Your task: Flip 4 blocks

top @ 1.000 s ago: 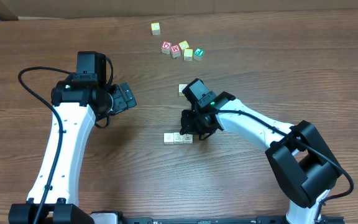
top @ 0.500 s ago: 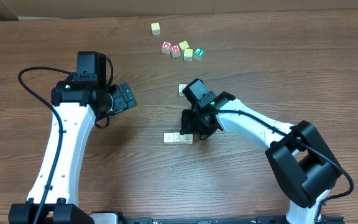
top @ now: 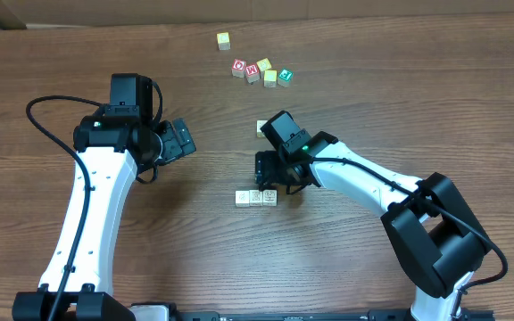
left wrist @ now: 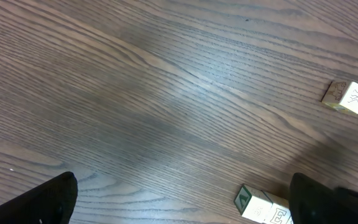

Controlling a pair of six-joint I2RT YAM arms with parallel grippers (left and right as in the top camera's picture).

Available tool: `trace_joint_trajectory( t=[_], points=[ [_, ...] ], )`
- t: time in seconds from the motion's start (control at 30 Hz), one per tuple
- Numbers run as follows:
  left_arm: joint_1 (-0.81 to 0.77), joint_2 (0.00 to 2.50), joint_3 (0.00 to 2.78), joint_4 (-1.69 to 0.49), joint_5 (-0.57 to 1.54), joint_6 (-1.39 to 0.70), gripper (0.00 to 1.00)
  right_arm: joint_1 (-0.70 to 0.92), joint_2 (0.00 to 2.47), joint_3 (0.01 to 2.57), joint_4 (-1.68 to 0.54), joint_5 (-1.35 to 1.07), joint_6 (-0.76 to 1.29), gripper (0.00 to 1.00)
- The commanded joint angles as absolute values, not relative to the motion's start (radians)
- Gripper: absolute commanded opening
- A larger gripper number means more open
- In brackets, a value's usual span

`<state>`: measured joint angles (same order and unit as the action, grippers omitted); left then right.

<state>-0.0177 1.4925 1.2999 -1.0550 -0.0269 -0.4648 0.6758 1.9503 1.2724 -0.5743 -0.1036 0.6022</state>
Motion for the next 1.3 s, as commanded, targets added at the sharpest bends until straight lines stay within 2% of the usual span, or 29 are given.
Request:
trace_joint_trajectory(
  t=[0.0, 0.13, 0.33, 0.63, 0.77, 1.0, 1.27],
  points=[
    [-0.014, 1.492, 1.311, -1.055, -0.029, -0.46, 1.0, 0.678, 1.925, 1.289, -0.548, -0.048, 0.605, 0.82],
    [-0.014, 1.492, 1.311, -1.054, -0.029, -0.46, 1.0, 0.678, 1.925, 1.289, -0.517, 0.029, 0.625, 0.86],
    [-0.014, 1.492, 1.311, -1.054, -0.029, -0.46, 1.0, 0.672, 1.925, 1.342, -0.475, 0.04, 0.624, 0.85],
    [-0.014, 1.492, 1.311, -1.054, -0.029, -0.46, 1.0, 0.543, 1.935, 1.827, -0.859, 0.04, 0.574, 0.82],
    [-0.014, 1.492, 1.311, -1.054, -0.029, -0.46, 1.0, 0.469, 1.951, 1.979, -0.966, 0.021, 0.57, 0.83],
    [-0.014, 1.492, 1.311, -1.054, -0.029, -0.46, 1.0, 0.423, 2.015, 1.989, -0.981, -0.063, 0.567, 0.84],
    [-0.014, 1.492, 1.311, -1.054, -0.029, -0.46, 1.0, 0.519, 2.215, 1.987, -0.919, -0.06, 0.567, 0.84]
  ],
)
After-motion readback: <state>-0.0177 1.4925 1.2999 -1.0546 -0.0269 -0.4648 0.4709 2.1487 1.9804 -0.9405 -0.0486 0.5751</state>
